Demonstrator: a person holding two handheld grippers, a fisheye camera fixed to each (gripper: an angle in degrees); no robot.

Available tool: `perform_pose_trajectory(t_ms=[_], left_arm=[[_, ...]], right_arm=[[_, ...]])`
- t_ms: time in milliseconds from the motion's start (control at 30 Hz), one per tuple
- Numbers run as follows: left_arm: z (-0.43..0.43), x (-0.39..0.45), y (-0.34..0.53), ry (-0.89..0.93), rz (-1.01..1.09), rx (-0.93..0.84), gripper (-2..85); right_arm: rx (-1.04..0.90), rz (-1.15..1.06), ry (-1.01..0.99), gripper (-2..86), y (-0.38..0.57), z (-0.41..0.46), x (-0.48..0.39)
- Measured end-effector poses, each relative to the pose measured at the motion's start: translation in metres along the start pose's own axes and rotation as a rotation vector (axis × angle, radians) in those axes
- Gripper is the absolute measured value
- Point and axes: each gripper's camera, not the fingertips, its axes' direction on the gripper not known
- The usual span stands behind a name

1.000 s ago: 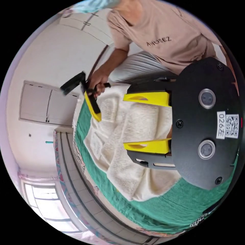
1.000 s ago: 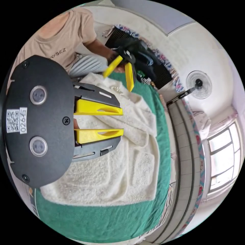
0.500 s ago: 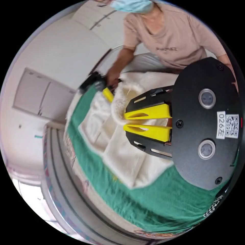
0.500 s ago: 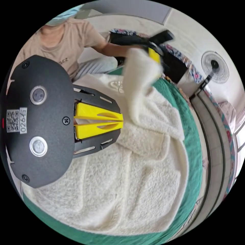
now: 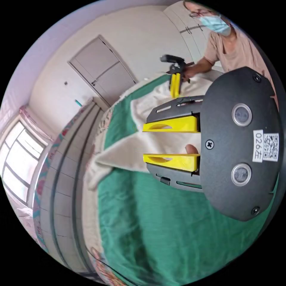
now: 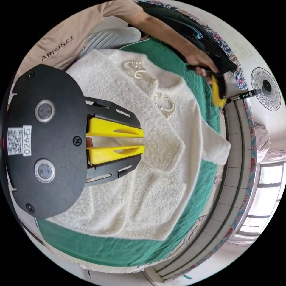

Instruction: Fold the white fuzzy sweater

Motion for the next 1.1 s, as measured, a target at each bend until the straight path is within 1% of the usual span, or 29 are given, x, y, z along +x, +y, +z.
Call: perform_pose_trajectory(t_ms=[67, 100, 133, 167, 200, 233, 267, 300, 333, 367, 433, 500, 567, 600, 667, 700, 767, 800, 867, 900, 933, 967, 1000, 1033, 1067, 1100], left_arm=[[0.006, -0.022, 0.074, 0.007, -0.041, -0.03, 12.6], [0.007, -0.028, 0.089, 0.014, -0.052, -0.035, 13.2], [0.009, -0.038, 0.113, 0.039, -0.068, -0.045, 17.4], [0.012, -0.049, 0.13, 0.07, -0.101, -0.054, 20.1], [0.014, -0.054, 0.136, 0.098, -0.108, -0.045, 20.7], [0.015, -0.062, 0.143, 0.134, -0.133, 0.001, 21.0], [0.021, -0.065, 0.142, 0.156, -0.14, -0.009, 20.2], [0.028, -0.065, 0.139, 0.169, -0.132, -0.03, 17.4], [0.046, -0.063, 0.132, 0.209, -0.103, -0.102, 11.8], [0.069, -0.06, 0.125, 0.219, -0.08, -0.185, 7.4], [0.09, -0.06, 0.116, 0.165, -0.046, -0.217, 4.4], [0.087, -0.074, 0.104, 0.168, -0.055, -0.173, 3.6], [0.06, -0.108, 0.09, 0.179, -0.095, -0.088, 3.0], [0.053, -0.116, 0.087, 0.173, -0.111, -0.081, 3.0], [0.026, -0.145, 0.084, 0.124, -0.181, -0.035, 2.9], [0.019, -0.152, 0.086, 0.106, -0.207, -0.016, 2.9], [-0.009, -0.173, 0.105, 0.052, -0.301, 0.066, 3.3], [-0.014, -0.178, 0.113, 0.045, -0.326, 0.078, 3.4], [-0.025, -0.192, 0.147, 0.056, -0.363, 0.07, 4.2], [-0.025, -0.195, 0.155, 0.071, -0.361, 0.061, 4.5], [-0.024, -0.201, 0.17, 0.115, -0.359, 0.039, 5.2], [-0.025, -0.206, 0.186, 0.146, -0.358, 0.034, 7.2], [-0.028, -0.208, 0.193, 0.153, -0.359, 0.041, 8.2], [-0.036, -0.213, 0.207, 0.161, -0.368, 0.074, 11.8], [-0.048, -0.219, 0.217, 0.166, -0.374, 0.124, 14.4], [-0.054, -0.222, 0.222, 0.164, -0.377, 0.153, 15.3]], right_arm=[[0.035, -0.002, 0.097, 2.7, 0.004, -0.011, -0.007], [0.042, -0.002, 0.116, 3.1, 0.005, -0.012, -0.009], [0.052, 0.0, 0.144, 4.7, 0.007, -0.015, -0.011], [0.046, 0.009, 0.144, 6.4, 0.008, -0.013, -0.012], [0.037, 0.017, 0.133, 7.2, 0.008, -0.01, -0.011], [0.013, 0.036, 0.087, 8.7, 0.008, -0.003, -0.008], [-0.01, 0.056, 0.017, 10.0, 0.008, 0.007, -0.005], [-0.019, 0.068, -0.016, 9.8, 0.007, 0.012, -0.003], [0.0, 0.09, -0.03, 9.5, 0.008, 0.017, -0.002], [0.011, 0.084, -0.019, 5.1, 0.007, 0.019, -0.004], [0.036, 0.049, -0.018, 1.0, 0.006, 0.018, -0.011], [0.077, 0.019, -0.038, -0.5, 0.008, 0.011, -0.019], [0.18, -0.024, -0.117, -0.9, 0.017, -0.014, -0.028], [0.212, -0.036, -0.145, -1.0, 0.021, -0.022, -0.03], [0.355, -0.074, -0.26, -1.1, 0.044, -0.061, -0.028], [0.383, -0.084, -0.302, -1.1, 0.05, -0.07, -0.026], [0.464, -0.119, -0.477, -1.1, 0.08, -0.105, -0.012], [0.47, -0.13, -0.52, -1.1, 0.087, -0.113, -0.009], [0.439, -0.232, -0.65, -1.0, 0.122, -0.14, -0.005], [0.422, -0.255, -0.661, -0.9, 0.134, -0.144, -0.006], [0.338, -0.285, -0.663, -0.7, 0.157, -0.147, -0.011], [0.196, -0.277, -0.633, 0.2, 0.179, -0.142, -0.015], [0.119, -0.263, -0.602, 0.7, 0.19, -0.138, -0.017], [0.007, -0.189, -0.478, 2.9, 0.213, -0.132, -0.015], [-0.044, -0.083, -0.329, 4.8, 0.233, -0.135, -0.006], [-0.048, -0.027, -0.269, 5.6, 0.242, -0.139, 0.001]])
